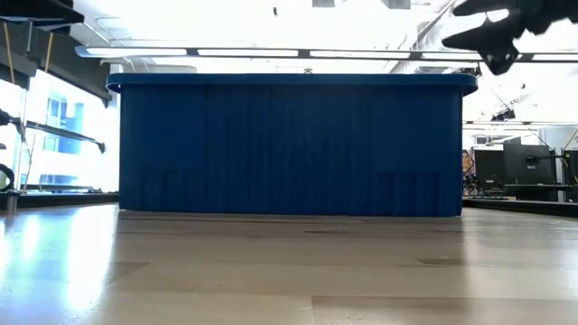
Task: Pick and place slides into bin
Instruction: Return to Home Position
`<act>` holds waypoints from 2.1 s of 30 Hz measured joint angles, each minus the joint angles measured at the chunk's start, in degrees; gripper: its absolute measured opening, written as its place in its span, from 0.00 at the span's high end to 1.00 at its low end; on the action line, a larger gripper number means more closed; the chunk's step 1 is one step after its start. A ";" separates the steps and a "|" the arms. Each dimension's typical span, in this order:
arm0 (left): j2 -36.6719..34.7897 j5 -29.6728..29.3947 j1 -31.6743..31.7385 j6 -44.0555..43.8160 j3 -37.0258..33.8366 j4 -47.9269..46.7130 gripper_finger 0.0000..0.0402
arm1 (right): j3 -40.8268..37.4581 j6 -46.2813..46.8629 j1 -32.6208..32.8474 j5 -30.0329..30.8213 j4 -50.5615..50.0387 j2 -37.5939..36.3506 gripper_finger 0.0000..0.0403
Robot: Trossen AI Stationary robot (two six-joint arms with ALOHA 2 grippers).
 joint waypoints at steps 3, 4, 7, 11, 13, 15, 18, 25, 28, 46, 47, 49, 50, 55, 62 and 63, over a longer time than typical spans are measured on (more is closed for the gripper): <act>-0.04 -0.73 0.00 -0.47 -0.49 0.51 0.78 | -5.75 0.12 -0.07 -1.84 6.04 -3.99 0.51; -0.04 -0.86 0.00 -0.95 -0.91 0.44 0.78 | -7.48 0.39 -0.07 -2.06 8.22 -5.05 0.51; -0.04 -1.02 0.00 -1.41 -2.19 0.75 0.78 | -12.07 -1.22 -0.07 -2.33 14.21 -7.42 0.51; -0.02 -1.20 0.00 -1.51 -3.82 2.59 0.78 | -16.09 -4.39 -0.09 -0.94 19.13 -9.53 0.51; -0.02 -1.68 0.00 -1.74 -3.95 3.19 0.78 | -17.54 -4.52 -0.09 -0.43 19.91 -10.61 0.52; -0.02 -1.68 0.00 -1.95 -3.96 3.25 0.78 | -18.39 -4.20 -0.11 0.28 19.87 -11.47 0.52; -0.02 -1.60 0.00 -2.54 -3.96 3.27 0.78 | -18.74 -4.57 -0.11 0.91 19.89 -12.67 0.52; -0.02 0.28 0.00 -3.93 -3.97 8.24 0.78 | -18.81 -9.90 -0.09 0.94 19.87 -17.62 0.51; -0.02 1.88 0.00 -3.91 -3.98 9.76 0.78 | -18.82 -11.84 -0.09 -0.02 19.32 -21.10 0.51; 0.00 11.57 0.00 -4.24 -23.06 37.57 0.78 | -20.80 -12.90 -0.09 -0.75 14.71 -28.51 0.52; 0.00 13.68 -0.04 -4.48 -24.18 39.53 0.78 | -20.80 -12.90 -0.09 -0.74 14.60 -28.51 0.52; 0.00 17.57 -0.04 -5.71 -26.67 44.01 0.78 | -20.80 -12.70 -0.09 -0.73 14.63 -28.51 0.52; 0.00 19.03 -0.04 -6.39 -27.84 46.46 0.78 | -20.80 -12.40 -0.09 -0.64 14.66 -28.51 0.52; 0.00 19.75 -0.04 -7.90 -31.28 50.03 0.78 | -20.80 -11.09 -0.11 0.34 14.67 -28.51 0.52; -0.09 16.37 -2.40 -7.32 -33.34 50.61 0.78 | -20.80 -10.88 -0.09 1.46 13.38 -28.51 0.52; -0.09 15.38 -2.87 -7.24 -33.46 50.70 0.78 | -20.80 -10.26 -0.09 1.93 12.86 -28.51 0.52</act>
